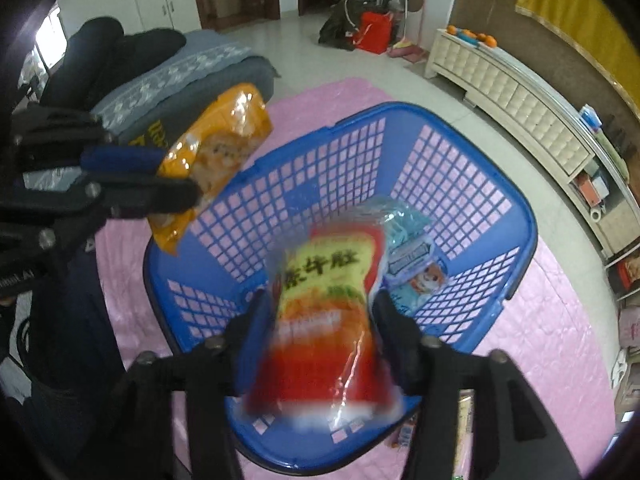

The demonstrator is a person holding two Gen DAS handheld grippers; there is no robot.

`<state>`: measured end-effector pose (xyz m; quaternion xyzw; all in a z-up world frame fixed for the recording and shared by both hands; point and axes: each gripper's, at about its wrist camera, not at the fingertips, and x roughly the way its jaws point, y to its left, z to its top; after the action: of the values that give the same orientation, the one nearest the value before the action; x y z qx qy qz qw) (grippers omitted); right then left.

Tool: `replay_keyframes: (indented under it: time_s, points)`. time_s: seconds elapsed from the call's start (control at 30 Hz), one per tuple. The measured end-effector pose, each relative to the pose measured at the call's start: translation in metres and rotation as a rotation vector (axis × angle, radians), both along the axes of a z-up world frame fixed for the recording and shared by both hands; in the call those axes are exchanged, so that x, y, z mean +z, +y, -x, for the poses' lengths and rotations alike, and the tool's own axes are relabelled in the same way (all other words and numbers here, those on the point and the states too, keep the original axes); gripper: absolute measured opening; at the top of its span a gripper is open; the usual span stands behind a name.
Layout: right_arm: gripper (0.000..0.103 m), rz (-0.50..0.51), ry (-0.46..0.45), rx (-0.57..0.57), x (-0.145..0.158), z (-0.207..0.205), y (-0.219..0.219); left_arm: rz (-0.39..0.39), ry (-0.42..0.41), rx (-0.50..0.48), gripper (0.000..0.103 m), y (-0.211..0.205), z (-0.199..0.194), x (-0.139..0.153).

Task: Organize snacks

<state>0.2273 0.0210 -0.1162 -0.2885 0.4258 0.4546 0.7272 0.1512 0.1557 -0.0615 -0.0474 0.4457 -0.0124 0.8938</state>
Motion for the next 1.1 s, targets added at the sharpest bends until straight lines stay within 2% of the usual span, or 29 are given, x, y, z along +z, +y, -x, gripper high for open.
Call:
replay_keyframes:
  time_s: [0.07,0.1,0.27,0.47,0.57,0.83,1.1]
  points:
    - [0.084,0.001,-0.016,-0.016,0.002,0.002,-0.003,-0.002,0.001,0.000,0.013,0.000,0.003,0.000]
    - [0.086,-0.007,-0.021,-0.026,0.004,0.003,-0.006,-0.001,0.000,0.000,0.013,0.000,0.005,0.001]
    - [0.086,-0.039,-0.024,-0.119,0.019,-0.001,-0.021,0.003,-0.013,-0.013,0.013,-0.004,0.012,0.006]
    - [0.086,-0.074,-0.012,-0.298,0.032,-0.007,-0.045,0.000,-0.032,-0.048,0.013,-0.019,0.016,0.014]
    - [0.086,-0.078,-0.019,-0.351,0.035,-0.006,-0.057,0.000,-0.030,-0.062,0.013,-0.026,0.015,0.014]
    - [0.086,-0.090,-0.010,-0.439,0.031,-0.004,-0.081,0.018,-0.010,-0.109,0.014,-0.048,0.002,0.008]
    - [0.086,-0.120,0.020,-0.496,0.020,-0.010,-0.103,0.039,0.044,-0.148,0.015,-0.063,-0.019,-0.016]
